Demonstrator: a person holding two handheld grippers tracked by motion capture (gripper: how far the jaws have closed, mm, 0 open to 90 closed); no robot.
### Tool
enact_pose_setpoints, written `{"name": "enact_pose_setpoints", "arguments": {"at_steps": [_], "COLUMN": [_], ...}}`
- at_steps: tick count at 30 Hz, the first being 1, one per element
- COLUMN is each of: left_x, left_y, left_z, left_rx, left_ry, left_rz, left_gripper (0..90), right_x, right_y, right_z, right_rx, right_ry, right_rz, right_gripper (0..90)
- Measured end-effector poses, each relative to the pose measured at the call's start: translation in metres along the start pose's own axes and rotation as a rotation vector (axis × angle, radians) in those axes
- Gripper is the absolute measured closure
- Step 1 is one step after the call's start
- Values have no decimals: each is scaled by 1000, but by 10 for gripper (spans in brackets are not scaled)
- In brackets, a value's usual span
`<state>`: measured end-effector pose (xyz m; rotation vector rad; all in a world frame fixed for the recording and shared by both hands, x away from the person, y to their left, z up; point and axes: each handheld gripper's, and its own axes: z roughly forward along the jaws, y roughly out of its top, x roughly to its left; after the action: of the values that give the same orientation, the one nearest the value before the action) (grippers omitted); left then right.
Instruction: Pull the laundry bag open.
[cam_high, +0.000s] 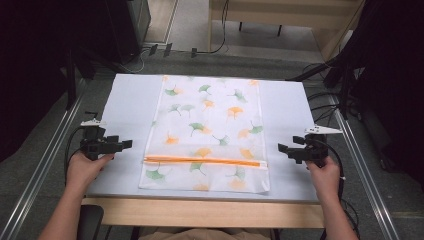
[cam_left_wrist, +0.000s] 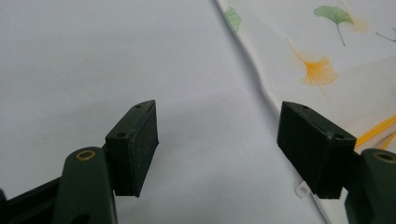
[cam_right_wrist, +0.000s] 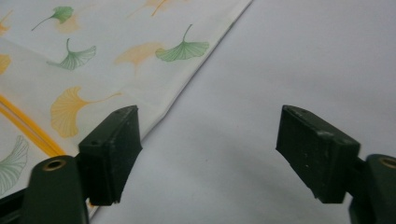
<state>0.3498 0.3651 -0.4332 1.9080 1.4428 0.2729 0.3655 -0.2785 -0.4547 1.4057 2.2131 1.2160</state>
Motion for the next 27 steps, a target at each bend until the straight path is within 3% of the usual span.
{"name": "enact_pose_setpoints", "arguments": {"at_steps": [6,27], "left_x": [-1,-4], "left_y": [0,0], "left_z": [1,2], "left_rx": [-5,7], "left_ry": [15,25], "left_rz": [16,27], "left_gripper": [287,290], "right_x": [-4,-4], "right_y": [-1,-2], "right_z": [2,5], "right_rx": [16,35], "right_ry": [-26,-22], "right_rz": [11,9], "right_gripper": [230,229]}}
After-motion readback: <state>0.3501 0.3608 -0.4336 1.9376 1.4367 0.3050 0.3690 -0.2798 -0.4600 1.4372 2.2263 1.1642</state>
